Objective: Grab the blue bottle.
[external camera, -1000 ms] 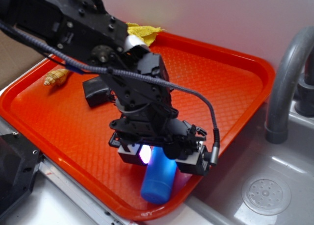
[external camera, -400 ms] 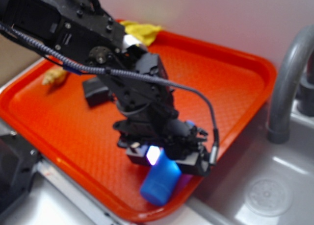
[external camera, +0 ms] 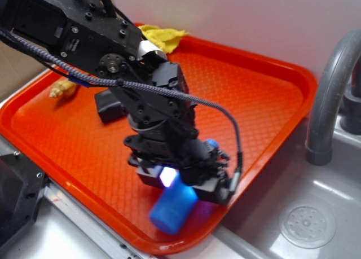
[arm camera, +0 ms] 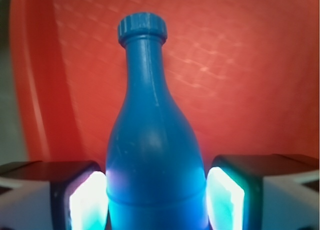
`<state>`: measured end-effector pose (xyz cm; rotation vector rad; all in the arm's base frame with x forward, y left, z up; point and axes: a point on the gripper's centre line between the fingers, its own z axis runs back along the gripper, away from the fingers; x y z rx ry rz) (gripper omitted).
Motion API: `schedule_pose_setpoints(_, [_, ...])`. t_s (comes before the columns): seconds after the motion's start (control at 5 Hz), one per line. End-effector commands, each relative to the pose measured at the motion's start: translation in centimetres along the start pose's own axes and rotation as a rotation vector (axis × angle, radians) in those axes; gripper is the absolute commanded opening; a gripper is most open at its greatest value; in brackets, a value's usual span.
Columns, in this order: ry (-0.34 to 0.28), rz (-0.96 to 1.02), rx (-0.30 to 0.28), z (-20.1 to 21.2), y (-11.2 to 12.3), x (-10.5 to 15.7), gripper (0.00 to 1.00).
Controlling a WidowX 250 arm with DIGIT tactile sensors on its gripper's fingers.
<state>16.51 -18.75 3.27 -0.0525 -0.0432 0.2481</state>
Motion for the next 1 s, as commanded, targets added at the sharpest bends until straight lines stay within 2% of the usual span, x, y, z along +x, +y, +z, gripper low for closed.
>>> schedule_pose_setpoints(0.0, [-0.090,-0.152,0.027,9.1,3.6,3.4,0.00])
schedule_pose_setpoints(0.2, [-0.117,-0.078,0.032,12.6,6.6,4.4,0.00])
schedule_pose_setpoints(0.4, [-0.152,0.016,-0.002,15.8,9.0,5.2,0.00])
schedule_pose_setpoints(0.6, [-0.160,0.096,-0.015,16.4,10.1,5.7,0.00])
schedule_pose_setpoints(0.8, [-0.093,0.042,-0.056,14.9,9.9,6.3,0.00])
